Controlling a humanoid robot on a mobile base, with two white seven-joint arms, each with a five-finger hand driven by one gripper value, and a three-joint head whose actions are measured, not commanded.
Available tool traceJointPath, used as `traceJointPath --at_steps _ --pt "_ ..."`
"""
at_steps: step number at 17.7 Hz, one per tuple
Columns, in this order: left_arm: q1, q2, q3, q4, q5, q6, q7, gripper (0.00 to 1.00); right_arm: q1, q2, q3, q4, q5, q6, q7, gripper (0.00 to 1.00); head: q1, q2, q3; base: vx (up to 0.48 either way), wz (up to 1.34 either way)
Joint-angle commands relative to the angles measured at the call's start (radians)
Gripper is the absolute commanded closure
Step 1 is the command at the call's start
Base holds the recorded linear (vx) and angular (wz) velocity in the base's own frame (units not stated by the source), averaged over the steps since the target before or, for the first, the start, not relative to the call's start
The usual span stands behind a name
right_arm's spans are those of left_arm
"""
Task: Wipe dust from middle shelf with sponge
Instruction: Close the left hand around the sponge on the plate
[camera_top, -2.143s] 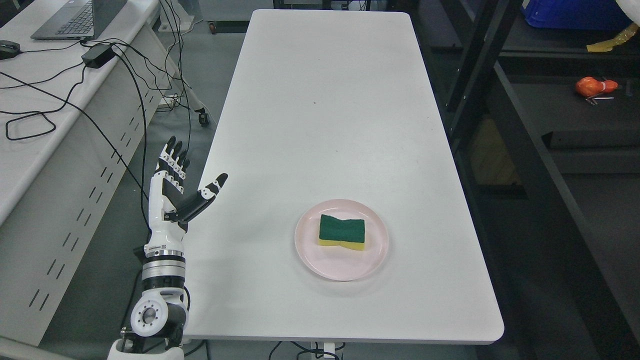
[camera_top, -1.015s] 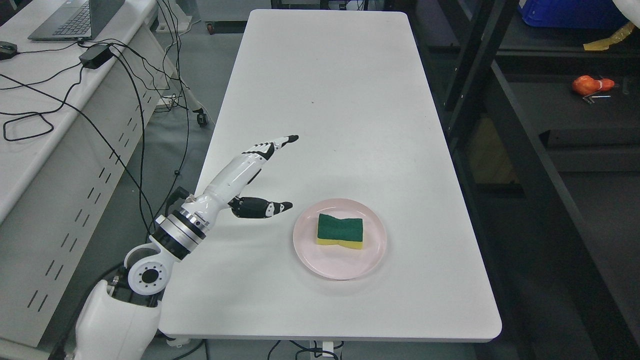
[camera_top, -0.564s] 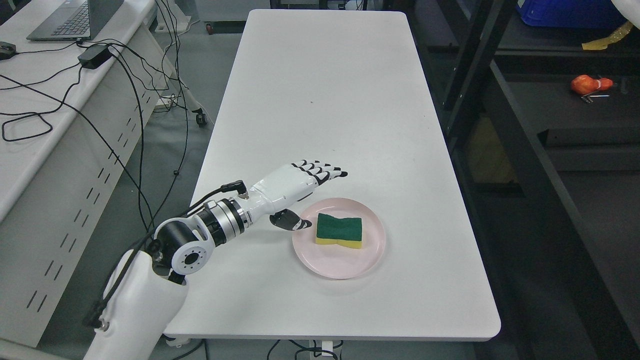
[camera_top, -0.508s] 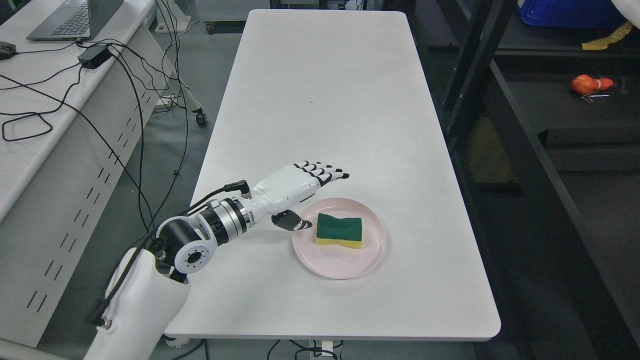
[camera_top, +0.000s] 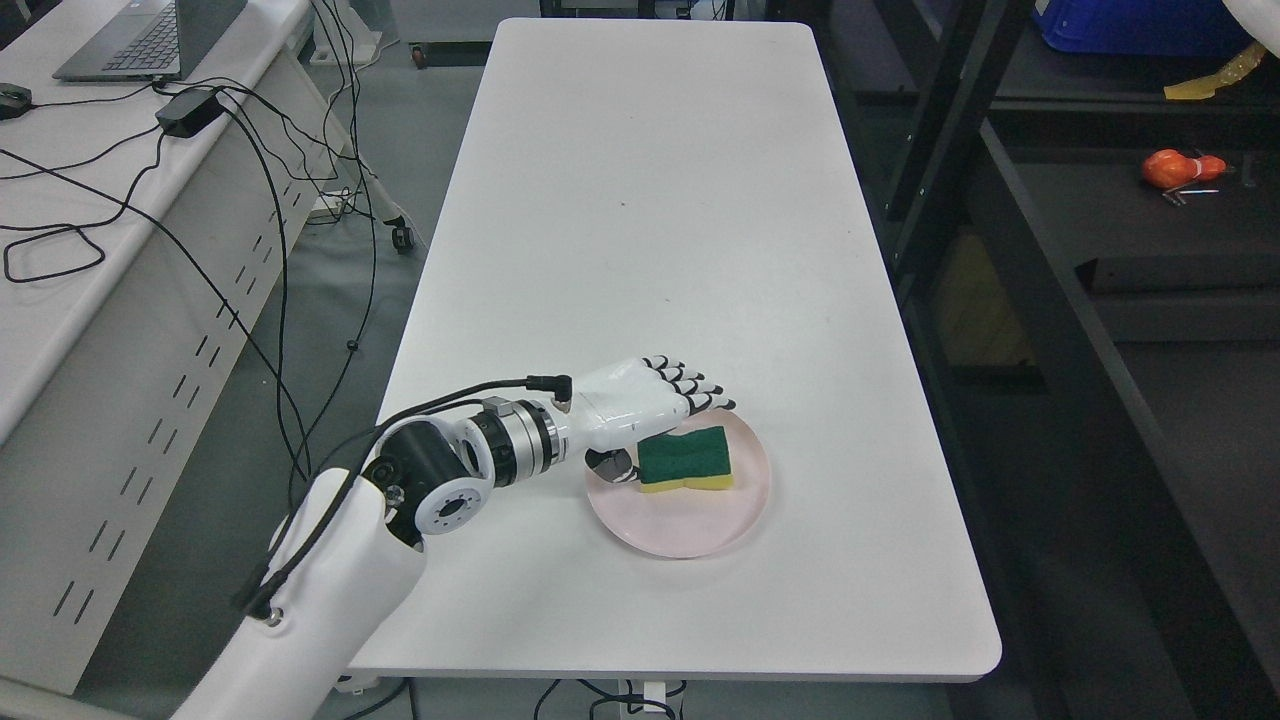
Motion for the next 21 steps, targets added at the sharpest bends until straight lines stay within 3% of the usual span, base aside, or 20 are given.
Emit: traceJointPath --at_steps 1,5,10,18,21 --pt "-0.061 -0.009 -0.155 0.042 -0.061 -0.006 -0.033 0.06 0.0 -0.017 0.0 -0.017 0.0 0.001 0.0 0.0 0.0 0.0 0.0 0.0 0.0" --pt "-0.055 -0.004 -0.155 0.042 -0.065 -0.006 -0.053 0.07 0.0 -0.017 0.0 -0.017 0.0 0.001 0.0 0.0 0.0 0.0 0.0 0.0 0.0" --pt "-0.046 -0.007 -0.116 0.036 -0.061 -0.006 -0.084 0.23 0.0 -0.017 0.0 -0.017 0.0 0.001 0.0 0.0 0.0 0.0 0.0 0.0 0.0" --pt "-0.014 -0.028 0.112 0.036 -0.039 -0.015 -0.087 0.69 0.0 -0.017 0.0 -0.017 0.0 0.001 0.0 0.0 0.0 0.0 0.0 0.0 0.0" --pt "0.045 -0.047 0.258 0.045 0.003 -0.096 -0.085 0.89 0.0 -0.017 0.0 -0.017 0.0 0.001 0.0 0.0 0.0 0.0 0.0 0.0 0.0"
